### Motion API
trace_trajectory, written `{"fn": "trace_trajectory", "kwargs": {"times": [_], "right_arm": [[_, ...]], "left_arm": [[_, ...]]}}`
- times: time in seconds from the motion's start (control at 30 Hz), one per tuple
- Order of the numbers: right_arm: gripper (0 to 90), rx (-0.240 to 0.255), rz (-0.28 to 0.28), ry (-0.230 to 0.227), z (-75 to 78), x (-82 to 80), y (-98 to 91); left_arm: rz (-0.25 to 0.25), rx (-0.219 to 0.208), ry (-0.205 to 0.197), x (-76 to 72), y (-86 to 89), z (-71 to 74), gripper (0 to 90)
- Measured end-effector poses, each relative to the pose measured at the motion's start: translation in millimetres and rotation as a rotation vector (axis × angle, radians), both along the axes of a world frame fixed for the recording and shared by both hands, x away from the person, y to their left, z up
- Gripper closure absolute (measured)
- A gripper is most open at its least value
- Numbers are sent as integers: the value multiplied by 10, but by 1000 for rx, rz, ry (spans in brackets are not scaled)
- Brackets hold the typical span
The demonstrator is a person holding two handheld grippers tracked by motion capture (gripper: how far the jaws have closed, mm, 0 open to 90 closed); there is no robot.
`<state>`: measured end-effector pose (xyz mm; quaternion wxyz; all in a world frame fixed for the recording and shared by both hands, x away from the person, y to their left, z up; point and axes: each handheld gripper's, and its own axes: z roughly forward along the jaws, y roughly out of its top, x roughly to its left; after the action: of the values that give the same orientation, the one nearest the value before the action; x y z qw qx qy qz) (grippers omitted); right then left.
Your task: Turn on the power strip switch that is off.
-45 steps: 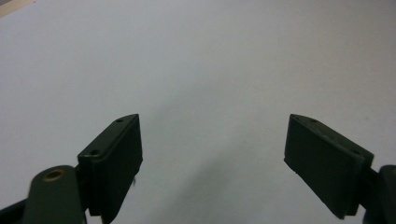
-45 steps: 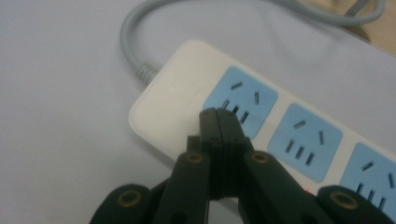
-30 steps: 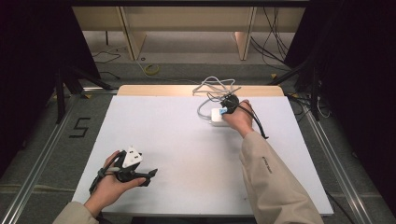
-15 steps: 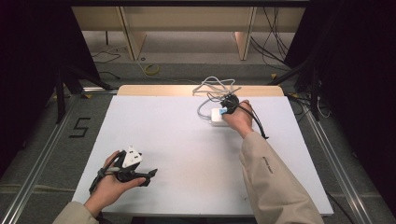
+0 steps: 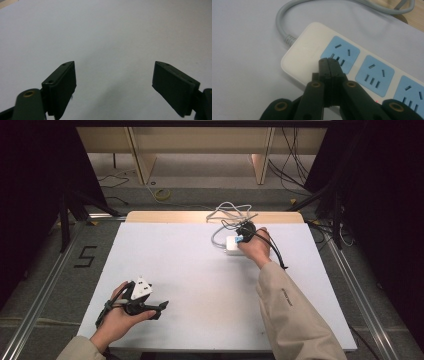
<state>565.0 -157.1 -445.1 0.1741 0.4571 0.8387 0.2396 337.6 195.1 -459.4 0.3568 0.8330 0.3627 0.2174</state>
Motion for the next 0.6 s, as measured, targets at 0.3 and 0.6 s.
{"fn": "trace_trajectory", "kwargs": {"times": [0.3, 0.6], "right_arm": [[900, -5, 5, -15, 4, -16, -13], [882, 8, -4, -18, 5, -22, -54]], "left_arm": [[-1, 1, 2, 0, -2, 1, 191], [2, 1, 2, 3, -2, -2, 190]]}}
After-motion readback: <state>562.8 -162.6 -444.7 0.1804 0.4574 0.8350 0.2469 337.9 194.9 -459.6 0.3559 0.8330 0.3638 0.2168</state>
